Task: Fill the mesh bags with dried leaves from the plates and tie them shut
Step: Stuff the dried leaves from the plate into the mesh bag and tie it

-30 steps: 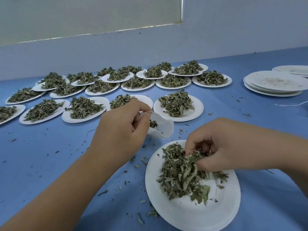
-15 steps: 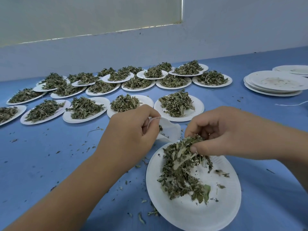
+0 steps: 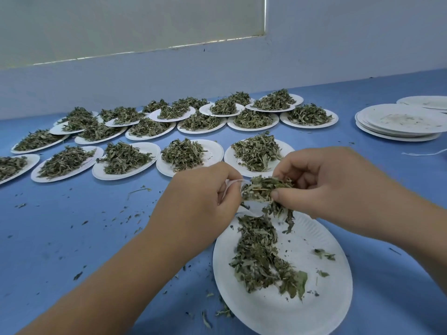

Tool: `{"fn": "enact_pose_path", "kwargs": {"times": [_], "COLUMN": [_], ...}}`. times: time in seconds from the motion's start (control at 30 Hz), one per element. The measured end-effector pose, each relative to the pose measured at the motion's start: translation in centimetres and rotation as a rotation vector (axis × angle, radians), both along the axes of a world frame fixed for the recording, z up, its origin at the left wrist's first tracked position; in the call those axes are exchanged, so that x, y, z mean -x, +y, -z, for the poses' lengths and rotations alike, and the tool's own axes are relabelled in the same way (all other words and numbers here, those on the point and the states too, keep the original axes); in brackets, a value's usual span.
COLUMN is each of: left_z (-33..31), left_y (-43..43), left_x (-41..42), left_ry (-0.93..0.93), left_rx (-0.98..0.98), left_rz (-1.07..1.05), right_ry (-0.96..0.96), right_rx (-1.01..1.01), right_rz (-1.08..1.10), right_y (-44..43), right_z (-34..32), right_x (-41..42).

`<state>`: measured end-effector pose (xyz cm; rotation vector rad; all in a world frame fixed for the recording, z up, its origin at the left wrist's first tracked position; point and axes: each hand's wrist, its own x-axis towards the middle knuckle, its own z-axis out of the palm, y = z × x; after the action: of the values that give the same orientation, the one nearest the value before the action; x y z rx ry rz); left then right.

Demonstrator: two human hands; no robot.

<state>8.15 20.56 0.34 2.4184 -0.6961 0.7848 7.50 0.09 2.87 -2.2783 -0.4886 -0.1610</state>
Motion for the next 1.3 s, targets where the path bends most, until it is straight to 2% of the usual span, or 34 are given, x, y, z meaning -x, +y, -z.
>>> {"fn": "enact_pose_path", "kwargs": {"times": [0.63,1.03,1.2,1.3], "left_z": [0.5,1.0,1.0,0.9], "left_y": [-1.0,-1.1,-1.0,-1.0], "left_x": [0.5,0.3,0.0,0.0], "left_ry": [0.059,0.185,0.205,0.216], "left_rx": [0.072,0.223,0.256,0.279], "left_rz": [0.037,0.067,0.050,0.053], "right_ry": [-0.222,-0.293,-0.262,-0.295], "right_rx": [0.377,0.225,0.032,0.025], "right_rz": [0.026,0.025,-0.010,-0.021], "right_y": [1.9,2.4,2.2,2.3], "right_z": [1.6,1.8,1.7,2.0], "right_x": [0.9,1.1,1.1,1.1]}}
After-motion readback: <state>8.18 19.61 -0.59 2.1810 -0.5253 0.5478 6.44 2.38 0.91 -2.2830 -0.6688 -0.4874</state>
